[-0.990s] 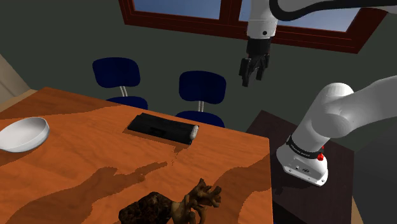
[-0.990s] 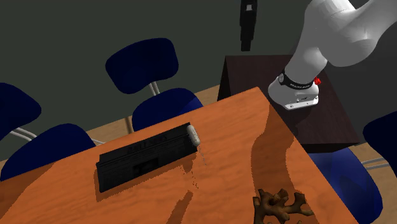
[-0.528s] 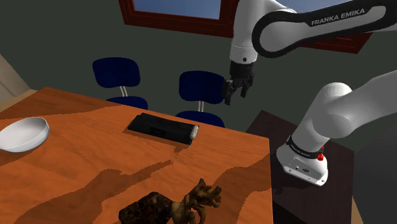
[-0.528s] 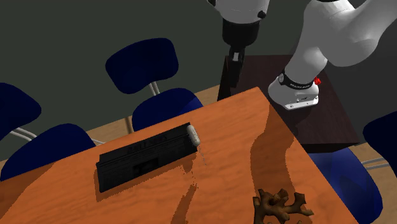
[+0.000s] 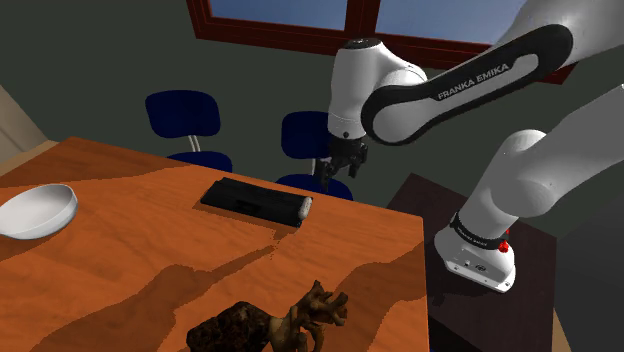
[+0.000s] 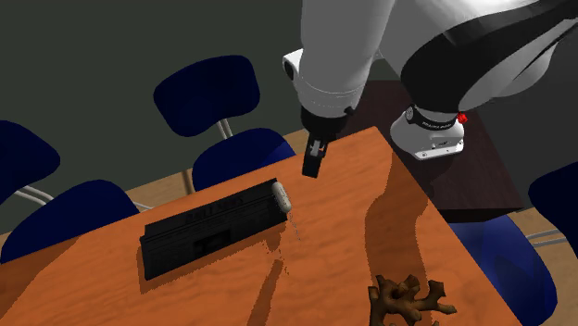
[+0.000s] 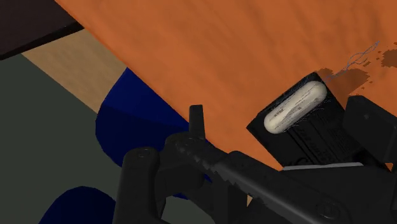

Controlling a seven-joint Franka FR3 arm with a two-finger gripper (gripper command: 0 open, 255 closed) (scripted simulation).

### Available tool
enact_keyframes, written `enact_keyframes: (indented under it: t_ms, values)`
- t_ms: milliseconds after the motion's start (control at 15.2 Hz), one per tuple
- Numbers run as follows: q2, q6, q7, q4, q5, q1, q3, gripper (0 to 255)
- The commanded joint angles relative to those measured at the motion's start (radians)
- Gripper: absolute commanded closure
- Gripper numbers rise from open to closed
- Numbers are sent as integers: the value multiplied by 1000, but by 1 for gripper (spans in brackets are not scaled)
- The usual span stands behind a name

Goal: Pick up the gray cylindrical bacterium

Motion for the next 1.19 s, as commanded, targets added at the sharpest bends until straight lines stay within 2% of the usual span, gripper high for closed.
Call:
enact_keyframes:
  t_ms: [0,198,462,924,1056,1122]
  values:
    - [82,85,76,18,-33,-18,58,0]
    - [216,193,214,60,-136,-63,142,0]
    - [415,289,466,140,-386,-120,220,0]
    - [523,374,576,130,-532,-111,195,0]
    - [532,380,586,130,-545,-109,191,0]
    - [529,381,585,127,-542,-109,192,255]
